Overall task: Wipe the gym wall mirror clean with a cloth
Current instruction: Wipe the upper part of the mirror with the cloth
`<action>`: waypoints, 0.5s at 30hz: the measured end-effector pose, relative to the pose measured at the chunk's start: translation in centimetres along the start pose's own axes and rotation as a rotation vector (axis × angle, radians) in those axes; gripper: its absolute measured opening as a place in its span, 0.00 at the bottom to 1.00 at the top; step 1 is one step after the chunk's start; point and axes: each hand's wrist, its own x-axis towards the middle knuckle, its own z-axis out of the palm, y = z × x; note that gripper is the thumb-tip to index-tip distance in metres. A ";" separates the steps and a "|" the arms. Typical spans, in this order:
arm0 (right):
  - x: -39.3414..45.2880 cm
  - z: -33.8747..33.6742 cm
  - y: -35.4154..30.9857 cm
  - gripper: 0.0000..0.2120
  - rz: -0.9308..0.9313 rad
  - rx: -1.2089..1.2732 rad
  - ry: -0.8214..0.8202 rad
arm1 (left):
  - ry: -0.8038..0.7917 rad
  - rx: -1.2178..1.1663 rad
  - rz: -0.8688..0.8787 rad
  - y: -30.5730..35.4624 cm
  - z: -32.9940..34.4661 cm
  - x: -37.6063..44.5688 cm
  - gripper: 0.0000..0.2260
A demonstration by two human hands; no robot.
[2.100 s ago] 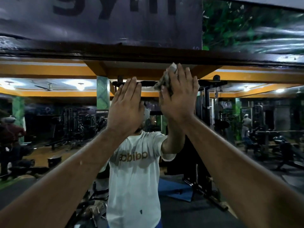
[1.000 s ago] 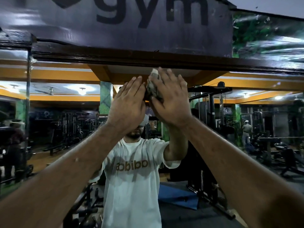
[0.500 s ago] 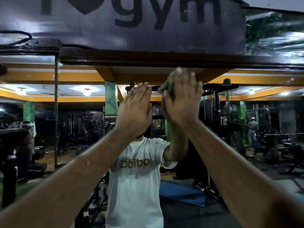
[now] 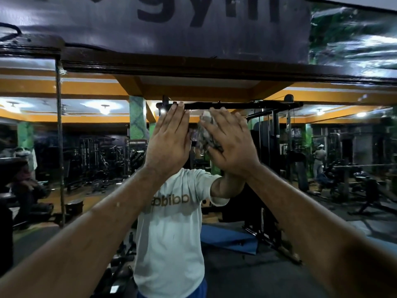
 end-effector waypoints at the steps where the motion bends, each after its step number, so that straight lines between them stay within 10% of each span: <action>1: 0.0 0.0 0.6 0.33 0.056 -0.009 0.025 | 0.002 0.002 -0.003 0.1 0.1 0.0 0.26; 4: 1.1 0.6 -1.5 0.33 0.389 0.023 0.182 | 0.017 0.007 -0.027 0.4 0.3 -0.1 0.25; 11: -0.4 0.4 -0.5 0.32 0.013 -0.026 0.053 | 0.026 0.004 -0.028 0.7 -0.4 -0.5 0.26; 15: 0.9 0.7 -0.5 0.32 0.366 -0.001 0.179 | 0.025 0.057 -0.043 -0.3 -0.6 -1.0 0.27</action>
